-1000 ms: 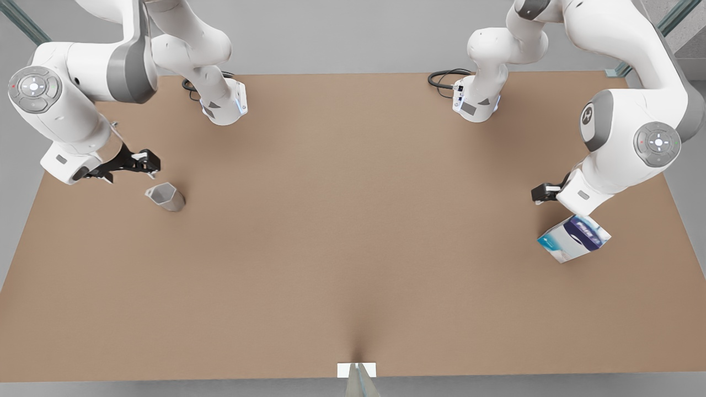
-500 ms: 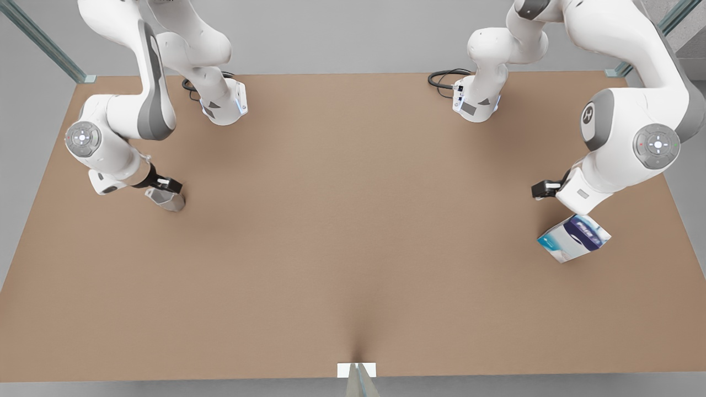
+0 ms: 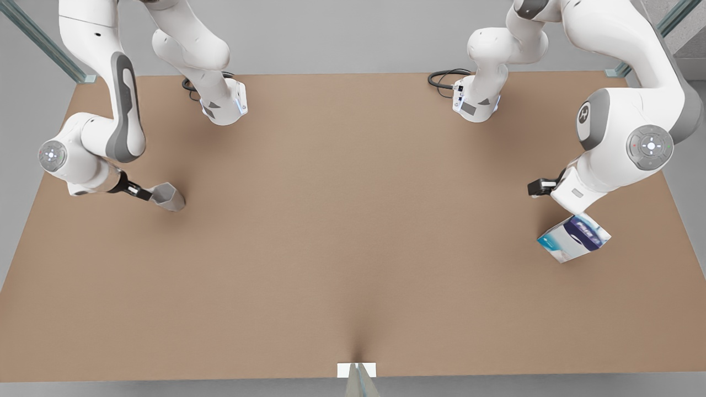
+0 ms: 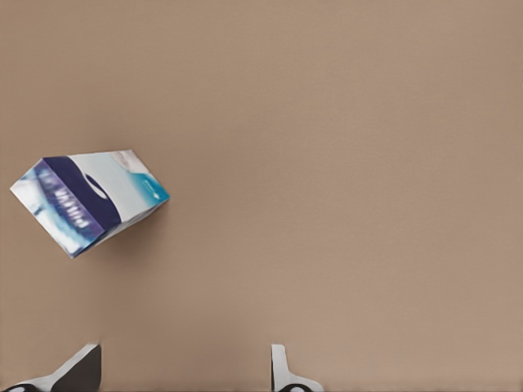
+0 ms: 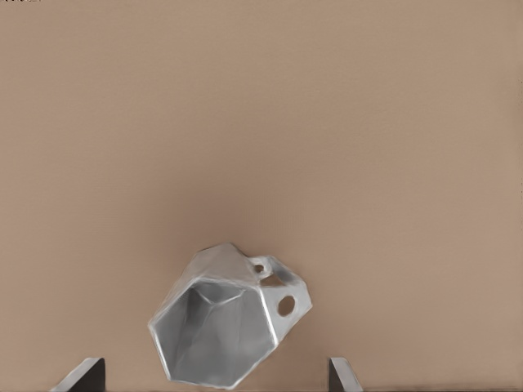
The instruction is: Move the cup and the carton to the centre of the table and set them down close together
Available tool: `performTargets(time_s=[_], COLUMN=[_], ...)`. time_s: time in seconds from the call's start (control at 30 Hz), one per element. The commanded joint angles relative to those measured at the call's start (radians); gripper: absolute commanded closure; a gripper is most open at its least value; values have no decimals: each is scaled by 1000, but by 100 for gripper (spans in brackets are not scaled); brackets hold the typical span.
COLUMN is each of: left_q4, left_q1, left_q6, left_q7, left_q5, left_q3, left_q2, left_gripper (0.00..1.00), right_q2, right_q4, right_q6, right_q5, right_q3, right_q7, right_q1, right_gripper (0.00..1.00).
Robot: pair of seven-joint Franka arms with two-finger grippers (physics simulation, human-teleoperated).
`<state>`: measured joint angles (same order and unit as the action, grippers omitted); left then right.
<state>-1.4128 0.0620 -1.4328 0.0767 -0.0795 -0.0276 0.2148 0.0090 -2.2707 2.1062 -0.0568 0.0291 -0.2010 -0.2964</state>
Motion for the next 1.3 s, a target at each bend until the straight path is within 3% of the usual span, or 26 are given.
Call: performTargets(time_s=[0.0,0.8,1.27], left_q4=[0,0,0], left_q1=[-1,-4,-2], left_q6=[0,14,15], left_q7=[0,-2,0], left_q5=[0,-2,0], left_q3=[0,-2,-2], left_q2=[0,-3,0], left_gripper=[0,0,0], right_q2=[2,42,78], right_q4=[-3,-3,-59], right_q6=[2,15,126], right_q5=[2,8,9], right_q3=[0,-14,-14], right_q7=[-2,0,38], right_q1=[252,235,161], right_gripper=[0,0,0])
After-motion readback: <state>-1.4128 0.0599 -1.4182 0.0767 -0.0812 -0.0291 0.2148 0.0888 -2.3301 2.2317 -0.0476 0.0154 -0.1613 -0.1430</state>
